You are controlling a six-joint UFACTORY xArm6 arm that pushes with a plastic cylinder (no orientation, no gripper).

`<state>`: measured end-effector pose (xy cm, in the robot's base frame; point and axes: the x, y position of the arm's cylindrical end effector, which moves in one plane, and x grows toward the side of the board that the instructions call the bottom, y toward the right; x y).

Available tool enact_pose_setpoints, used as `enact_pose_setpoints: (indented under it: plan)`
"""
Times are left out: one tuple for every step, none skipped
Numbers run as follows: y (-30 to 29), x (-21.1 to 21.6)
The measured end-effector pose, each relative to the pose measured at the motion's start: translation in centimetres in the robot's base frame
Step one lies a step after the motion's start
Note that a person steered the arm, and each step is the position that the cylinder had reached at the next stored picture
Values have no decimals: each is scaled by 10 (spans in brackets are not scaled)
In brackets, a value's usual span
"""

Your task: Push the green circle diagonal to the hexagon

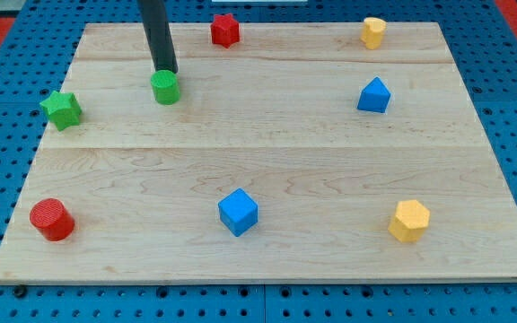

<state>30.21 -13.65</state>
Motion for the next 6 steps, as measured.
enact_pose_setpoints:
  plan:
    - [-66, -3]
    - [-110, -14]
    - [-18, 25]
    - [94, 68]
    - [86, 84]
    - [62, 138]
